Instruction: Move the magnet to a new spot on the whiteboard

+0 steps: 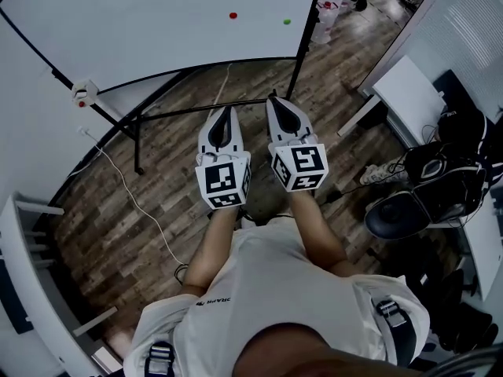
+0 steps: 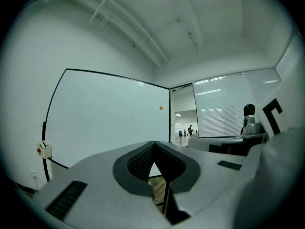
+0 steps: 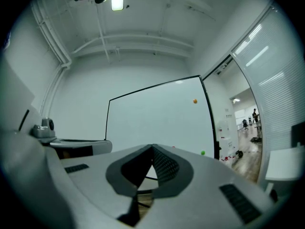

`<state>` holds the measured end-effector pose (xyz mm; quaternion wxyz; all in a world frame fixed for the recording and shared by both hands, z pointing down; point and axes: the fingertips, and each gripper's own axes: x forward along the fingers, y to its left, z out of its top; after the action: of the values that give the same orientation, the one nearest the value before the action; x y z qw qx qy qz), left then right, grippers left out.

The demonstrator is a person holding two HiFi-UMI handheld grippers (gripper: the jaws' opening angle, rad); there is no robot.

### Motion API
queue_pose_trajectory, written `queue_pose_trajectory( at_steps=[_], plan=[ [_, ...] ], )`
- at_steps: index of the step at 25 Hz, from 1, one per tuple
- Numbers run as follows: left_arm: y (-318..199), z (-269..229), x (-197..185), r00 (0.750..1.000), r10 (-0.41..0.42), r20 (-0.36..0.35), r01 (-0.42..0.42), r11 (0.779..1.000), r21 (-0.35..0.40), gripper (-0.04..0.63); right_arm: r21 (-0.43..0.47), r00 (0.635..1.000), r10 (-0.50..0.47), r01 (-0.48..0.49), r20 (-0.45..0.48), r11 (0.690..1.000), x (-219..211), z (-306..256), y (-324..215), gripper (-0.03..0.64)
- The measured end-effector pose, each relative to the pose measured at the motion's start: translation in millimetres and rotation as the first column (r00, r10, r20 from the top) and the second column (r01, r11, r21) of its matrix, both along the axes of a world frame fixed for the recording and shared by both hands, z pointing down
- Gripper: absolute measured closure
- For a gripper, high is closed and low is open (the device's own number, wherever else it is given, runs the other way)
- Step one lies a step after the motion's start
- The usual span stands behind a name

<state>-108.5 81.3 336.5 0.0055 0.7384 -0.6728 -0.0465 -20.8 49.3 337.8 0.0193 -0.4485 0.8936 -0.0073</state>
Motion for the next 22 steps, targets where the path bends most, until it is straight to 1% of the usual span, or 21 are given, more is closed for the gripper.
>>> queue_pose_trajectory(
  at_steps=[8, 12, 18, 22],
  plan=[
    [-26.2, 6.5, -9.6, 1.000, 0.023, -0.009, -0.023, 1.000, -0.004, 0.592, -0.002, 1.000, 0.018, -0.018, -0.011, 1.000, -11.9, 5.1, -22.8, 0.604],
    [-44.9, 7.8, -8.5, 1.000, 0.024, -0.003, -0.024, 1.000, -0.002, 0.592, -0.001, 1.000, 0.020, -0.020, -0.006, 1.000, -11.3, 7.3, -42.3, 0.604],
    [-89.9, 12.2, -12.8, 1.000, 0.024, 0.010, -0.024, 1.000, 0.001, 0.592, 0.003, 1.000, 0.001, -0.001, 0.005, 1.000, -22.1, 10.9, -88.1, 0.604],
    [-133.2, 7.5, -14.6, 1.000, 0.008, 0.022, -0.008, 1.000, 0.010, 0.592, 0.005, 1.000, -0.011, 0.011, 0.010, 1.000, -23.2, 11.0, -129.1, 0.604]
  ],
)
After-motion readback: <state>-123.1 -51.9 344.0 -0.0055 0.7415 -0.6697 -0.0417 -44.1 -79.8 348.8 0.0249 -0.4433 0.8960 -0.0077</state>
